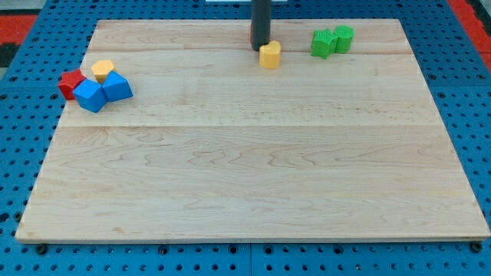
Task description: Move the yellow heart closer to green star
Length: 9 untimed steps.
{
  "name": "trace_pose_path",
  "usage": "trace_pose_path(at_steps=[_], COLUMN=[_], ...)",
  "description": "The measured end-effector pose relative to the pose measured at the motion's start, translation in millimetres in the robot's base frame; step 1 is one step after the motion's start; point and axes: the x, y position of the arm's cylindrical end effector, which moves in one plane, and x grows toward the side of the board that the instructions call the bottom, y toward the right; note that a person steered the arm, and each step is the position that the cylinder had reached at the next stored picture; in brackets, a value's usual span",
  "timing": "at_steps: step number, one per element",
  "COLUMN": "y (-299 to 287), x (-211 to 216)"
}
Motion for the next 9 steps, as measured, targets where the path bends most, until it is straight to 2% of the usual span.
trace_pose_path(at_steps=[1,3,5,8,9], y=[32,36,-78,-67,-59], x=[4,-69,-71,-56,-26])
